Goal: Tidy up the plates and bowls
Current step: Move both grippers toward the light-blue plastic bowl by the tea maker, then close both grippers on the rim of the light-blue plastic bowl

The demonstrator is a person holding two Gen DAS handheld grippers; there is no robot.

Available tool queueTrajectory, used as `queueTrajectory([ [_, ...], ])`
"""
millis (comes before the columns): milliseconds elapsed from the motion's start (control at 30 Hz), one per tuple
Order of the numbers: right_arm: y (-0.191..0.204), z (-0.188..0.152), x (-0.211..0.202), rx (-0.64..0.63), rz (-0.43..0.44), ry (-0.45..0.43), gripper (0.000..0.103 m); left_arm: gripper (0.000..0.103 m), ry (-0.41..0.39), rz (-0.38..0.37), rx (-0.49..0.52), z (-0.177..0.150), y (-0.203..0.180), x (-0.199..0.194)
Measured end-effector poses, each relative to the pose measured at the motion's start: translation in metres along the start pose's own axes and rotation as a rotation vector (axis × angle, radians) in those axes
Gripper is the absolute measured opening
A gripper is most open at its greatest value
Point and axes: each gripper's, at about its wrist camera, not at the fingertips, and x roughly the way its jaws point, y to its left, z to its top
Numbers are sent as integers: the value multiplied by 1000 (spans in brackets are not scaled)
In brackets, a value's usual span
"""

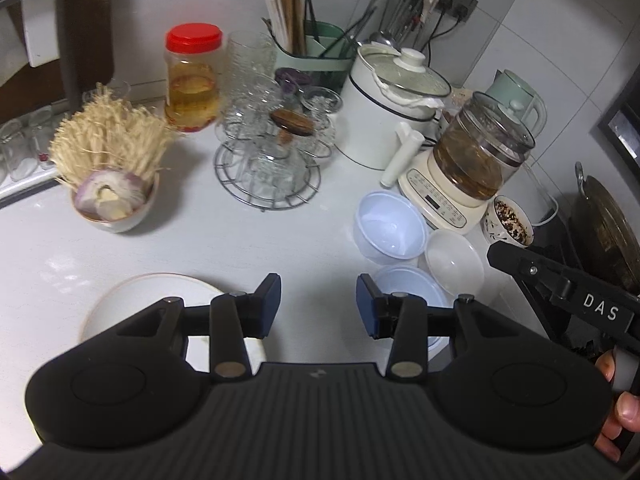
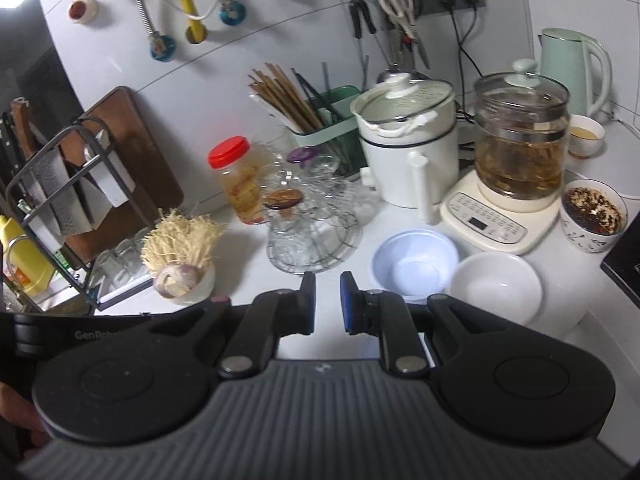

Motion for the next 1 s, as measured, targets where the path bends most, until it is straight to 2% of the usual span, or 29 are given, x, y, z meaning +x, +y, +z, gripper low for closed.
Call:
queueTrajectory([
  [300,-66,8,-1,-51,-1,46,16,49,25,22,-84,-14,-52,40],
  [567,-107,10,1,-100,30,99,16,49,26,71,-149,-29,-87,60],
  [767,-119,15,2,-83,43,100,17,52,44,90,-162,-28,-94,70],
  [1000,-127,23,12,-55,35,104,17,53,59,91,-144,-10,-91,91],
])
